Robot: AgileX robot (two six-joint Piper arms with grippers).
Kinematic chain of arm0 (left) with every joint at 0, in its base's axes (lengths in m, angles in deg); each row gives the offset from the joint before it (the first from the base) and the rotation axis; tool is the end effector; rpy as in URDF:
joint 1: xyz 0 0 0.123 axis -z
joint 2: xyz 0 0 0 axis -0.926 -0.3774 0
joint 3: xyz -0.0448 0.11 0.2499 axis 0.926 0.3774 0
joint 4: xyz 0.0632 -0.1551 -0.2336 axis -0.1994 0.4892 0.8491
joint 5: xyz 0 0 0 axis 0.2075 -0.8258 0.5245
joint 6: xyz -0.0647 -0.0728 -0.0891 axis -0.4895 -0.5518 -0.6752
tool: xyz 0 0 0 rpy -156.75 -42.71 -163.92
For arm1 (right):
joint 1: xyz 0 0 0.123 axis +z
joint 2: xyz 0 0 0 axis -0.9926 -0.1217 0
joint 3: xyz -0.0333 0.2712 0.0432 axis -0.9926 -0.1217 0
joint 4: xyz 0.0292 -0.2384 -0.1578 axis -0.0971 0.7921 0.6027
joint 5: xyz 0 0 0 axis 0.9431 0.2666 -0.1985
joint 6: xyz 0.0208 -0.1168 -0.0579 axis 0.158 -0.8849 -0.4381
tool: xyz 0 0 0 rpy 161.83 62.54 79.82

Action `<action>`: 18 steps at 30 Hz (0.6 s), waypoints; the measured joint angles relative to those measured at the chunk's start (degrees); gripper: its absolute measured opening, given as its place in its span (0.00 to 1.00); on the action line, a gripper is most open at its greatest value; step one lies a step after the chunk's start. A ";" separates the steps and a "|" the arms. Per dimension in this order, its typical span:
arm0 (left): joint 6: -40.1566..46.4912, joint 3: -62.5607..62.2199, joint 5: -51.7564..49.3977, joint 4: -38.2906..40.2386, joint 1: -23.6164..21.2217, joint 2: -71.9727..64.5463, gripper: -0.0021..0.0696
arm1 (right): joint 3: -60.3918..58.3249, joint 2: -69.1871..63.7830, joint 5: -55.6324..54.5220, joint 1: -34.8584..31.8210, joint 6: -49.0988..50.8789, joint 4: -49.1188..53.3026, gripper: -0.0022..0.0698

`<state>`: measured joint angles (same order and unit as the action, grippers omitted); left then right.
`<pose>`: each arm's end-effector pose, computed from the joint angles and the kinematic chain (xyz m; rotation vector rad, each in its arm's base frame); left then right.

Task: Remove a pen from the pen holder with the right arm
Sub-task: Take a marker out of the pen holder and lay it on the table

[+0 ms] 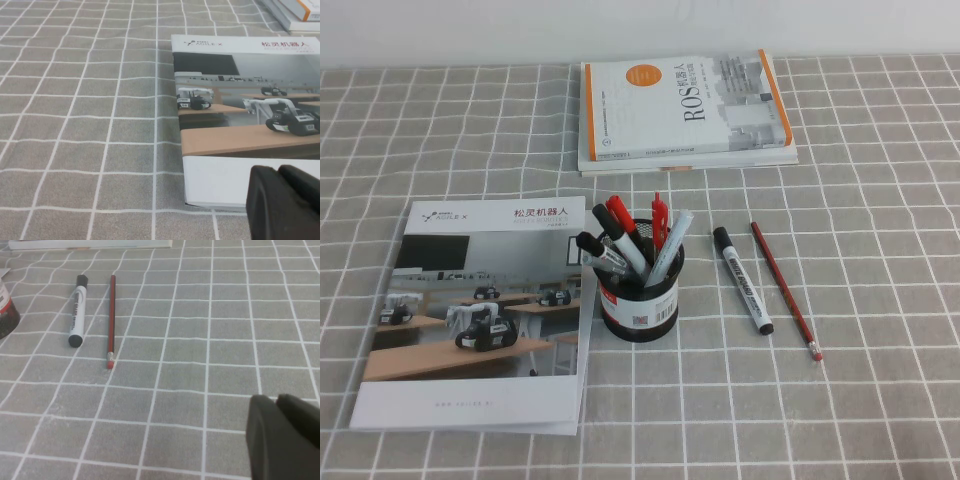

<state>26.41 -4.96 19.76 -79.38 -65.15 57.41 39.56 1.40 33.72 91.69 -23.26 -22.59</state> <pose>0.1355 -0.0095 0.1573 0.0733 1.8790 -0.0461 0.1332 0.0275 0.1565 -0.0766 1.8933 0.2293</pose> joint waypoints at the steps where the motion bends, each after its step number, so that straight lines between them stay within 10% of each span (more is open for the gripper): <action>1: 0.00 0.00 0.00 0.00 0.00 0.00 0.02 | 0.00 0.00 0.00 0.00 0.00 0.00 0.01; 18: 0.00 0.00 0.00 0.00 0.00 0.00 0.02 | 0.00 0.00 0.00 0.00 0.00 0.00 0.01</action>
<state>26.41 -4.96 19.76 -79.38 -65.15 57.41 39.56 1.40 33.72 91.69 -23.26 -22.59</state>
